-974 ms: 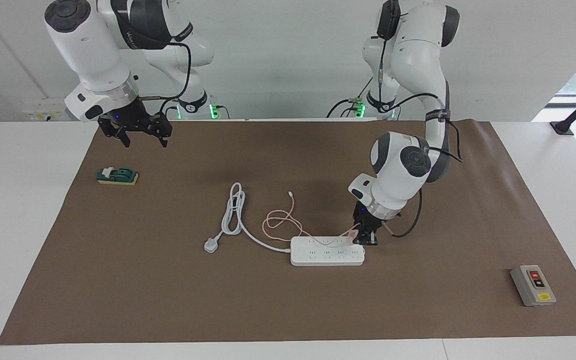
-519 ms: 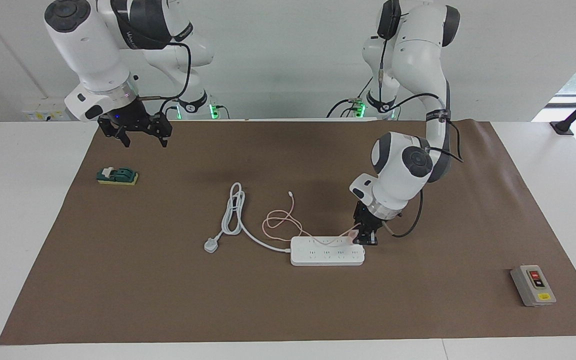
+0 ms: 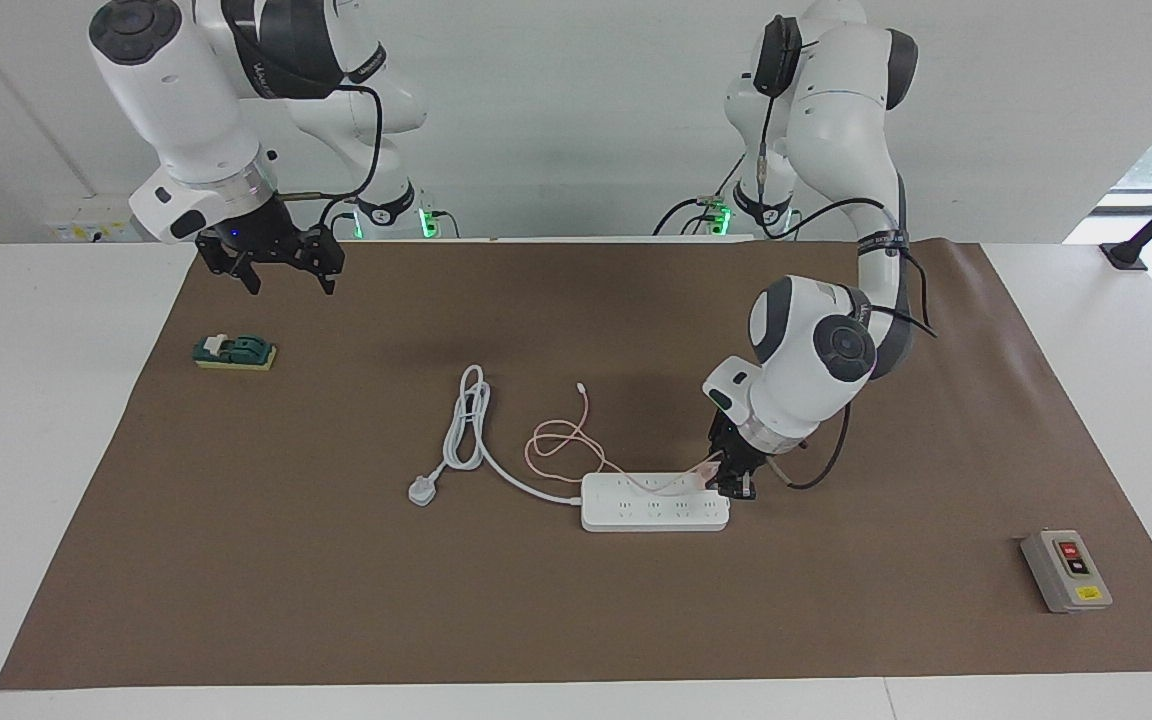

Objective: Plug charger into power strip

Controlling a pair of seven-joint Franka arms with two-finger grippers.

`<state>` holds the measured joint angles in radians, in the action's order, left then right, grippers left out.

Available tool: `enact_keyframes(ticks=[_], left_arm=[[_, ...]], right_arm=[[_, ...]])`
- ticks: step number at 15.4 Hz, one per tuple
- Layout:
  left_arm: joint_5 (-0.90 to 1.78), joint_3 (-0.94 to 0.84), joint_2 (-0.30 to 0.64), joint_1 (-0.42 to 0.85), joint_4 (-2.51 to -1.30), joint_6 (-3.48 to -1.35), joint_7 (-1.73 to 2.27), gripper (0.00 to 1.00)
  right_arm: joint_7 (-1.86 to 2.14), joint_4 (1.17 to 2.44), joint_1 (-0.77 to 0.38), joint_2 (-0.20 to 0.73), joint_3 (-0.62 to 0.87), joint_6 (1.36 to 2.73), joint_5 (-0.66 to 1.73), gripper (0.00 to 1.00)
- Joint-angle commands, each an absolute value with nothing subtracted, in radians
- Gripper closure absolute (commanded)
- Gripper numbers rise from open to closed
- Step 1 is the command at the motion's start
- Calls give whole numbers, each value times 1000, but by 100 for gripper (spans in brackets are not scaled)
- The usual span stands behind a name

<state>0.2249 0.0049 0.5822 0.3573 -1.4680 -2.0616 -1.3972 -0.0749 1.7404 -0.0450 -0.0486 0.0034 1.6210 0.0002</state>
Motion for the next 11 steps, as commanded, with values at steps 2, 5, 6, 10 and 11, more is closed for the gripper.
enact_keyframes(ticks=[2, 5, 6, 10, 11], left_arm=[[123, 12, 626, 380, -1482, -2057, -1427, 100], [77, 14, 626, 394, -1492, -2060, -1427, 100], [77, 14, 624, 394, -1506, -2063, -1419, 100], [78, 11, 624, 390, -1506, -2066, -1417, 100], [83, 11, 624, 387, -1508, -2066, -1414, 100]], right_arm=[[-55, 1744, -31, -60, 12, 1606, -15, 0], [-55, 1746, -31, -60, 12, 1606, -15, 0], [-55, 1744, -31, -60, 12, 1606, -15, 0], [-55, 1744, -31, -60, 12, 1606, -15, 0], [-55, 1744, -31, -60, 12, 1606, -15, 0]])
